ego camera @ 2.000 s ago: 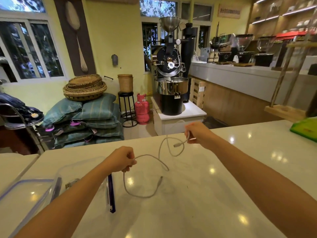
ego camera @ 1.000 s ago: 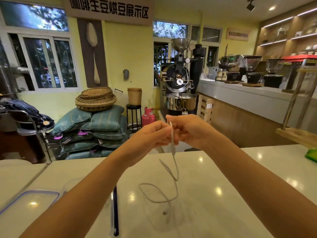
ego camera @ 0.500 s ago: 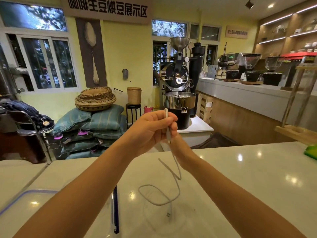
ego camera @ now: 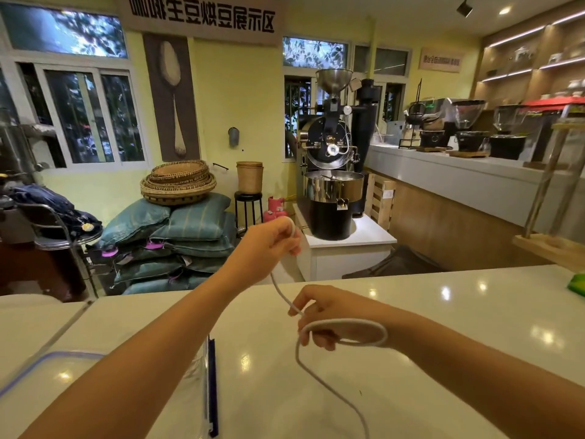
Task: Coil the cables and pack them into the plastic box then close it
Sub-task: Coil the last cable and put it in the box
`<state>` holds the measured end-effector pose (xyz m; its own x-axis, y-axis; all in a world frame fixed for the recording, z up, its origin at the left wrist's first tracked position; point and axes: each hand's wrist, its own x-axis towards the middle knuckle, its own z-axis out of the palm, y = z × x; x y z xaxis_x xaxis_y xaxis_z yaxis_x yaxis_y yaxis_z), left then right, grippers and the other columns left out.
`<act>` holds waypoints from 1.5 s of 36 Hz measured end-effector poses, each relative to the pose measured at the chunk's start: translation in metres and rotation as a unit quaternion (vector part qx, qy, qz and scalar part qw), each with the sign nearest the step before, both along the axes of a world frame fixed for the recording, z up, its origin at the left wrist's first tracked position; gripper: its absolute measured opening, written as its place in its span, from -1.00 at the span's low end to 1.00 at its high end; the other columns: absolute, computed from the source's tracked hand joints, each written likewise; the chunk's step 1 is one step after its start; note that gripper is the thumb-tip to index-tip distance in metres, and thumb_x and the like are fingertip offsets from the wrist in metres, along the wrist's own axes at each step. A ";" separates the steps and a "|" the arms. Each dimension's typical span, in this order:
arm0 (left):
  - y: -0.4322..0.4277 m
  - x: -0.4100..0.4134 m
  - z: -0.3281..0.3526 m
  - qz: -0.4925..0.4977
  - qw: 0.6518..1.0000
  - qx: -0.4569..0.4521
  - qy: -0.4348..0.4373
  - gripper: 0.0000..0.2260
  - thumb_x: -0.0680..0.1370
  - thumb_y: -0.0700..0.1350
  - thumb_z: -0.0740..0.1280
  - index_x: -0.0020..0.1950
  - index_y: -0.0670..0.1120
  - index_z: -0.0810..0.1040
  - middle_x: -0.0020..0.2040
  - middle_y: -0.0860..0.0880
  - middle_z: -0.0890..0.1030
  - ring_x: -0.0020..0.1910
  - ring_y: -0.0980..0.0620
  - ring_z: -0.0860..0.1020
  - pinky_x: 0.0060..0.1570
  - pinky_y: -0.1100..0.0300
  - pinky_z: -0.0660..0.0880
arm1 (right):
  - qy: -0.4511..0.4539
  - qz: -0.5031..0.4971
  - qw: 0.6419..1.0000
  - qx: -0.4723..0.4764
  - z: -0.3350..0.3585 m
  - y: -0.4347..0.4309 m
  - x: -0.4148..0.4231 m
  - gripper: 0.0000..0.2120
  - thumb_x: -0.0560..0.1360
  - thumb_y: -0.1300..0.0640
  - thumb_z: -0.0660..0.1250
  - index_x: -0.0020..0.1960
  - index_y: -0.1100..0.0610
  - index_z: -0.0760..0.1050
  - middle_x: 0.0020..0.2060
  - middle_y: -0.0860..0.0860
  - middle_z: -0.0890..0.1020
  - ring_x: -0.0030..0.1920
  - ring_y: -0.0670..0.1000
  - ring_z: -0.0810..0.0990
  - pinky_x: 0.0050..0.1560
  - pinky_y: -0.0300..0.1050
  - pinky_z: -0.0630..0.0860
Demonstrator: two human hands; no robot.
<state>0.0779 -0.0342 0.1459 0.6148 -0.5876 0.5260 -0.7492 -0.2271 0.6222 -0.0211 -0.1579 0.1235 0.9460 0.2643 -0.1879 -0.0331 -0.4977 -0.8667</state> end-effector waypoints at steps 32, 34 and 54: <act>0.001 -0.037 -0.025 -0.141 0.953 -0.070 0.260 -0.66 0.61 -0.17 0.00 -0.28 -0.08 0.44 -0.56 0.12 0.41 -0.51 0.18 0.35 -0.30 0.25 0.33 | 0.030 -0.110 0.770 0.627 0.015 -0.062 0.052 -0.38 0.56 -0.11 -0.02 -0.14 0.36 0.59 -0.38 0.18 0.67 -0.46 0.03 0.65 -0.48 -0.21 0.60; -0.001 -0.035 -0.023 -0.138 0.942 -0.097 0.289 -0.64 0.62 -0.17 0.00 -0.31 -0.09 0.44 -0.56 0.11 0.40 -0.52 0.16 0.34 -0.31 0.22 0.32 | 0.029 -0.145 0.773 0.617 0.006 -0.061 0.053 -0.52 0.50 -0.02 0.13 -0.20 0.38 0.60 -0.37 0.21 0.68 -0.45 0.08 0.67 -0.48 -0.13 0.61; -0.015 -0.028 0.001 -0.169 0.896 -0.164 0.375 -0.67 0.60 -0.15 0.03 -0.33 -0.14 0.38 -0.57 0.06 0.38 -0.56 0.14 0.34 -0.43 0.29 0.37 | 0.026 -0.339 0.940 0.009 -0.049 -0.079 0.020 -0.72 0.49 0.25 0.27 0.19 0.25 0.40 -0.18 0.04 0.54 -0.17 -0.04 0.54 -0.18 -0.22 0.50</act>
<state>0.0502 -0.0495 0.1471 0.6839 -0.6963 0.2178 -0.0830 0.2223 0.9714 -0.0011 -0.2371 0.0749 0.8877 -0.3928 -0.2400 -0.3802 -0.3317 -0.8634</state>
